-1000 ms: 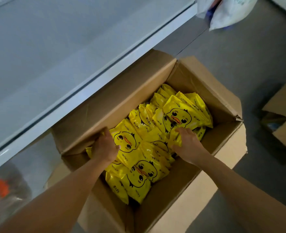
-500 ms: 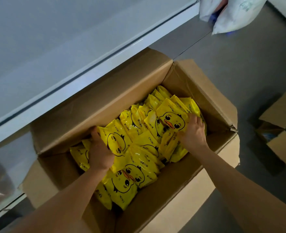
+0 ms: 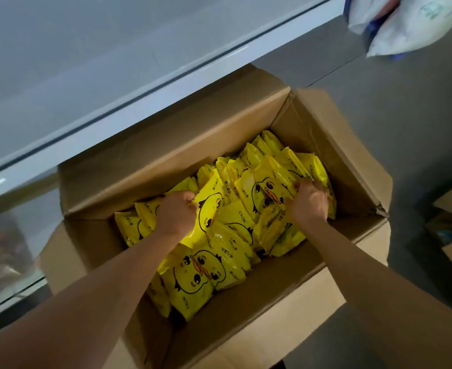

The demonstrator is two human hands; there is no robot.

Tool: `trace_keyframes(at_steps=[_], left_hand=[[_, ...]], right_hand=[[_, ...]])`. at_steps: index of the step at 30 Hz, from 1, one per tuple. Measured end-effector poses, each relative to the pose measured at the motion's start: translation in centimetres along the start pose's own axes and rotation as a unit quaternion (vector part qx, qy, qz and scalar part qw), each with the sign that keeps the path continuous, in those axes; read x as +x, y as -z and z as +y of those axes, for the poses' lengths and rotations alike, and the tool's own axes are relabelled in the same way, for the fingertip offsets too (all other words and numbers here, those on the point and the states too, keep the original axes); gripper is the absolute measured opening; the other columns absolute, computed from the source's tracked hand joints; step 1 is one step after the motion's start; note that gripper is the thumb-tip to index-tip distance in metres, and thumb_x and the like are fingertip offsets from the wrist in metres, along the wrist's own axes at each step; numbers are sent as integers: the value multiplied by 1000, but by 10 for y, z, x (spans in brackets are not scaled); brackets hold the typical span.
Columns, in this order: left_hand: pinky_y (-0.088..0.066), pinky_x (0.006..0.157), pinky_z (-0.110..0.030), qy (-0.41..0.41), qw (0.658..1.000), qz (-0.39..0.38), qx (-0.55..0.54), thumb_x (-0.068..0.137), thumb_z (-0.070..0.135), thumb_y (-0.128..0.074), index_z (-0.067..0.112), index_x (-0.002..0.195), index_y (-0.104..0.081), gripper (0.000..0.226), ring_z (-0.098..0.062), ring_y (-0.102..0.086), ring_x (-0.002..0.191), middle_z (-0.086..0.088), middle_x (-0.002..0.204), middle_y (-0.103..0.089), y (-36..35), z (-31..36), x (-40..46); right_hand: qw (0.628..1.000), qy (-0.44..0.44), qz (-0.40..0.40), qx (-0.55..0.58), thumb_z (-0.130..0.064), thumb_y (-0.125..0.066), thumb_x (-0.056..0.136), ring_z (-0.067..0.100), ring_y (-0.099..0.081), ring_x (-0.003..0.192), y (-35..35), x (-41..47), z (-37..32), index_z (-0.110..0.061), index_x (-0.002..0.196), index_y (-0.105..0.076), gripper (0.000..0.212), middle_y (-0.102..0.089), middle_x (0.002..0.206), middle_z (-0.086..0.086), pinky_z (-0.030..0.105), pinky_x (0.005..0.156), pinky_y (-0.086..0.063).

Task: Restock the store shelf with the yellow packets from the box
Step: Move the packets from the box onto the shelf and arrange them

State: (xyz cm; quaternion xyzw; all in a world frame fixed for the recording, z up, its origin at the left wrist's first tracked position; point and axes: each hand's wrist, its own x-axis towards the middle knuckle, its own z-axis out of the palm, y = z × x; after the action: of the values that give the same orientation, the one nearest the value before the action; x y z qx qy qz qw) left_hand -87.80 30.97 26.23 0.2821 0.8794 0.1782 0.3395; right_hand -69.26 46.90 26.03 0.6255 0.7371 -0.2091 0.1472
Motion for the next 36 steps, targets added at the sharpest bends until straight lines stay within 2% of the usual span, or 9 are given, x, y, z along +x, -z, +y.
trace_keyframes(at_steps=[4, 7, 9, 16, 20, 24, 28, 32, 36], left_hand=[[-25, 58, -31, 32, 999, -23, -10, 90, 7, -53, 13, 56, -31, 40, -28, -33, 65, -14, 57, -33, -7, -5, 10], [-28, 59, -31, 60, 998, -18, -24, 90, 8, -51, 13, 60, -36, 34, -27, -39, 67, -5, 57, -39, -15, -9, 16], [-36, 67, -31, 59, 998, -17, -28, 91, 15, -55, 11, 81, -56, 11, -31, -51, 81, -11, 76, -55, -16, -8, 16], [-43, 84, -35, 48, 998, 45, -5, 94, 20, -53, 2, 117, -60, 31, -37, -55, 111, -20, 118, -61, -16, 0, 6], [-45, 81, -40, 33, 997, 71, -20, 95, 18, -51, -1, 114, -59, 29, -40, -57, 103, -24, 112, -62, 4, 6, -12], [-36, 66, -31, 8, 993, 110, -47, 95, 16, -48, 8, 87, -58, 14, -30, -51, 77, -10, 81, -57, 43, 23, -43], [-35, 67, -32, -27, 988, 141, -48, 93, 13, -48, 7, 83, -58, 16, -36, -55, 84, -16, 80, -55, 95, 46, -76], [-38, 65, -33, -51, 978, 201, -38, 91, 16, -50, 16, 69, -48, 22, -34, -53, 80, -12, 76, -55, 154, 67, -115], [-43, 70, -37, -71, 963, 258, -29, 90, 18, -53, 17, 71, -51, 20, -37, -56, 87, -18, 84, -60, 212, 83, -155]], right_hand=[[999, 3, 39, -5, -14, -57, 89, 35, -40, 125, -9, 9, -3, -8, 118, -53, 30, -51, 127, 21, 41, 99, -37], [999, 5, 36, 14, -9, -49, 94, 33, -56, 106, -17, 5, -7, -6, 119, -48, 25, -59, 113, 19, 36, 78, -44], [998, -17, 27, 55, -8, -48, 95, 35, -60, 101, -19, 3, -9, -5, 124, -40, 29, -60, 110, 20, 38, 74, -47], [990, 16, 22, 141, -24, -54, 93, 37, -56, 107, 12, 6, 0, -5, 124, -52, 36, -58, 119, 22, 38, 81, -45], [983, 106, 27, 146, -20, -46, 96, 39, -54, 103, 45, -16, -5, 1, 110, -52, 27, -59, 111, 24, 37, 76, -39], [974, 159, 28, 156, -23, -39, 98, 37, -51, 104, 87, -49, -15, -1, 108, -48, 26, -56, 109, 23, 41, 83, -39], [954, 224, 45, 194, -24, -39, 97, 30, -52, 94, 141, -87, -28, -9, 104, -51, 20, -55, 93, 10, 35, 77, -37], [931, 289, 99, 199, -50, -33, 83, 35, -58, 89, 192, -118, -43, -24, 98, -50, 35, -63, 93, 12, 44, 80, -48], [900, 336, 121, 249, -18, -49, 93, 34, -55, 83, 245, -156, -70, -1, 93, -56, 19, -58, 84, 16, 35, 67, -38]])
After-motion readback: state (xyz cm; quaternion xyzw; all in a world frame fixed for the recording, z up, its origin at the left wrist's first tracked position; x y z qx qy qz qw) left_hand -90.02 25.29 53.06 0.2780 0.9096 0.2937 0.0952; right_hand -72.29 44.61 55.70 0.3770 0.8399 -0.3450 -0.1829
